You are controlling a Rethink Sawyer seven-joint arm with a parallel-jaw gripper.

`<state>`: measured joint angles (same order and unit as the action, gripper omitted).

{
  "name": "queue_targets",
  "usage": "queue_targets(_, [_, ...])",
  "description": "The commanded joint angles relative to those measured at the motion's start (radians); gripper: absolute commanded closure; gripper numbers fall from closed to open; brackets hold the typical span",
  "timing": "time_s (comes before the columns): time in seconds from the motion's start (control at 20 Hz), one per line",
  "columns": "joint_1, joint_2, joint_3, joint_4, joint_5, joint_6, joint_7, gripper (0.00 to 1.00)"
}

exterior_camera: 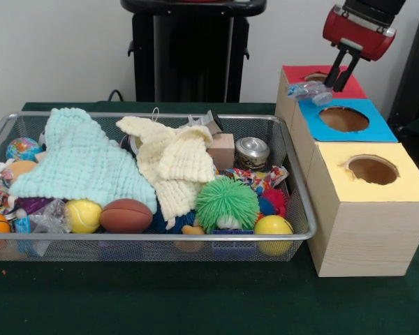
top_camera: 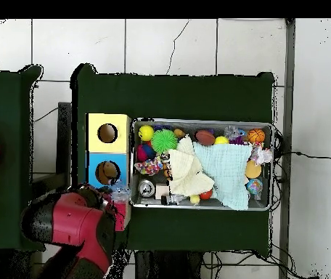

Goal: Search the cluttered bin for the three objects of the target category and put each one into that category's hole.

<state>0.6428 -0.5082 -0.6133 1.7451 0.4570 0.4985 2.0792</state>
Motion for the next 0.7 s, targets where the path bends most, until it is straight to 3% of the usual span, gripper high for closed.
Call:
queue_targets(0.05, [-0.005,0.045,0.032,-0.101,0.043,0.155,0.319,1.0])
queue_targets(0.7, [-0.055,0.114,0.016,-0.269,0.029,0.267,0.363,1.0])
